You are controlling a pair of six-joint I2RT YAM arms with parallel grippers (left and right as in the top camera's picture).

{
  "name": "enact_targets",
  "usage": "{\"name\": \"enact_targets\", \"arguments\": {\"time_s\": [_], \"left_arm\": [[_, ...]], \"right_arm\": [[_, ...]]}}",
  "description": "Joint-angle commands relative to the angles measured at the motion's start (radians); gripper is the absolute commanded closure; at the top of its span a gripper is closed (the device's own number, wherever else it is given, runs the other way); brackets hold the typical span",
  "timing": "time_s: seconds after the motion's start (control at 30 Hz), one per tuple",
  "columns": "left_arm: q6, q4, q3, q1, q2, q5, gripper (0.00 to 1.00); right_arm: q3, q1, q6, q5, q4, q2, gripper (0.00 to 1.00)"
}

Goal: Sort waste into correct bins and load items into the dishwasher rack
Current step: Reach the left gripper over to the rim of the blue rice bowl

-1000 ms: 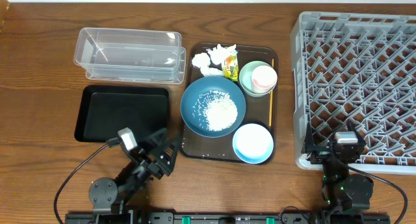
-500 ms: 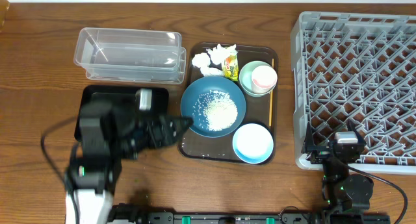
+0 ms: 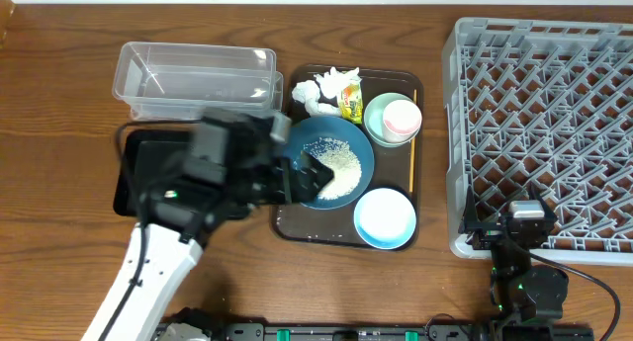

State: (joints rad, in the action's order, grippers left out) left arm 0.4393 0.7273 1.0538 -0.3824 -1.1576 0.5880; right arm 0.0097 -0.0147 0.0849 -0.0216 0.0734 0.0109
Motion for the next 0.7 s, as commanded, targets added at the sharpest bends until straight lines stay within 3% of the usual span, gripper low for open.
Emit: {"name": "enact_targets", "arguments": {"time_s": [0.0,0.1,0.53,0.67], "left_arm": [[-0.047,0.063,0.125,-0.127,-0.064,-0.424,0.05],[-0.099,0.025,0.166,-0.2,-0.122,-0.428,0.05],[-0.074,-0.216,0.166,-0.305,-0.3,-0.423,0.05],[-0.087,-0.248,0.166,-0.347,-0.389,-0.525,0.05]], "right_arm": [[-0.004,-0.008,0.006,0.006,0.001,-0.004,0.01],[-0.004,-0.008,0.006,0.006,0.001,-0.004,0.01],[-0.004,-0.008,0.006,0.006,0.001,-0.004,0.01],[-0.004,-0.008,0.006,0.006,0.001,-0.004,0.01]]}}
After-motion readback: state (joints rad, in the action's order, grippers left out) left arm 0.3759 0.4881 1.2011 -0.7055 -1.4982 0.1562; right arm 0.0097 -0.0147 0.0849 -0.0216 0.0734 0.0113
